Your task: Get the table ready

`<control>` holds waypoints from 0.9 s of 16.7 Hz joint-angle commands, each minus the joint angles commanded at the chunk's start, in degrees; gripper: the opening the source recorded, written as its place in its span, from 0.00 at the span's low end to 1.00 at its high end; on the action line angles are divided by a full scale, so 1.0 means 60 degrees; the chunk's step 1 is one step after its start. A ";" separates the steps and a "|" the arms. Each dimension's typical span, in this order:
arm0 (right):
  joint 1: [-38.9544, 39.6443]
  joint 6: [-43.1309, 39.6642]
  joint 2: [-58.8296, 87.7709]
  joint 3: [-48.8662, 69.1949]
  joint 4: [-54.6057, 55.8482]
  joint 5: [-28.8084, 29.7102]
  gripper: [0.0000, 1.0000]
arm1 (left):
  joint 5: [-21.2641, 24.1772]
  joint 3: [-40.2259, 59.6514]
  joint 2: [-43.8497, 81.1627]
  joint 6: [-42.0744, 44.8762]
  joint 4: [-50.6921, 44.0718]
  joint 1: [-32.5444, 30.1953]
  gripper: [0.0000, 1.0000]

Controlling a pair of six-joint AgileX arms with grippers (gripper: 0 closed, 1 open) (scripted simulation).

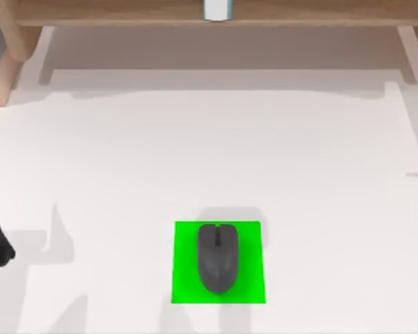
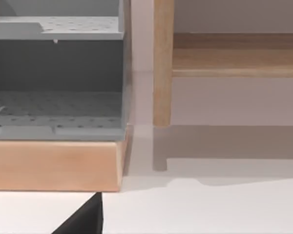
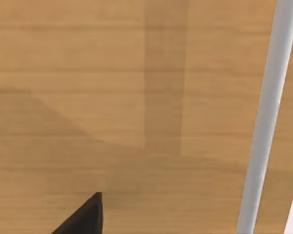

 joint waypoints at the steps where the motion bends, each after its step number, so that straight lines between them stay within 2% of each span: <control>1: 0.0000 0.0000 0.0000 0.0000 0.0000 0.0000 1.00 | 0.0000 0.0000 0.0000 0.0000 0.0000 0.0000 1.00; 2: 0.0000 0.0000 0.0000 0.0000 0.0000 0.0000 1.00 | 0.0000 0.0000 0.0000 0.0000 0.0000 0.0000 1.00; 15: 0.0000 0.0000 0.0000 0.0000 0.0000 0.0000 0.02 | 0.0000 0.0000 0.0000 0.0000 0.0000 0.0000 1.00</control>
